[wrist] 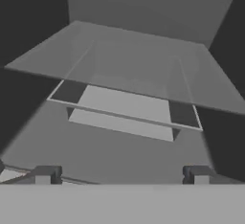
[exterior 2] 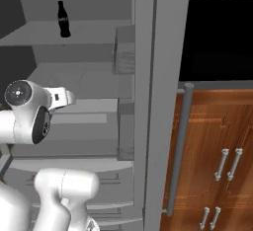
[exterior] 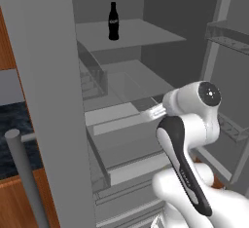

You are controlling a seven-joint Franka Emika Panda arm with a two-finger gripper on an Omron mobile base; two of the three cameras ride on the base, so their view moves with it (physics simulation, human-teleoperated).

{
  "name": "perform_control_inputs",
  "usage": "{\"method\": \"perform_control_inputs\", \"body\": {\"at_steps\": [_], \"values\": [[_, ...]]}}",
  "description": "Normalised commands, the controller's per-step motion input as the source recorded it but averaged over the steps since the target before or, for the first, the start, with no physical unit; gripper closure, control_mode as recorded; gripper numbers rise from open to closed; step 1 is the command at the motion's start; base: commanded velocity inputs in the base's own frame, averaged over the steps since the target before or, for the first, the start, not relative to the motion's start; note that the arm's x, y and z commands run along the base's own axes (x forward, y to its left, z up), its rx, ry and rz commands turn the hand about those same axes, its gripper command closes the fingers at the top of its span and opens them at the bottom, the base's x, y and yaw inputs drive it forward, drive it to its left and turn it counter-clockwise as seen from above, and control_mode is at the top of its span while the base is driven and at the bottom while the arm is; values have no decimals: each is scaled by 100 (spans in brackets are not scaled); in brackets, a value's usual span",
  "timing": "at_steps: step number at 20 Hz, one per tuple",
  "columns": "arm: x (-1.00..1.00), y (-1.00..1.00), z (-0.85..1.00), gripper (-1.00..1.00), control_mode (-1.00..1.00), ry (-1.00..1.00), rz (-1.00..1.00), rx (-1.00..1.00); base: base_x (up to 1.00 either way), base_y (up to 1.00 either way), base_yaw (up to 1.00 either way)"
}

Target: Open the fridge, grab two sodas, and place both sodas inside the bowl with ice on the dining counter.

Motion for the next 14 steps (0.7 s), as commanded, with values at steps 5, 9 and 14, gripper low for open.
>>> {"method": "perform_control_inputs", "body": {"at_steps": [5, 9, 14], "values": [[22, 9, 94, -100, -100, -33, 1, 0, 0, 0, 0], [18, 4, 100, -100, -100, -24, 1, 0, 0, 0, 0], [16, 4, 100, -100, -100, -14, 0, 0, 0, 0, 0]]}}
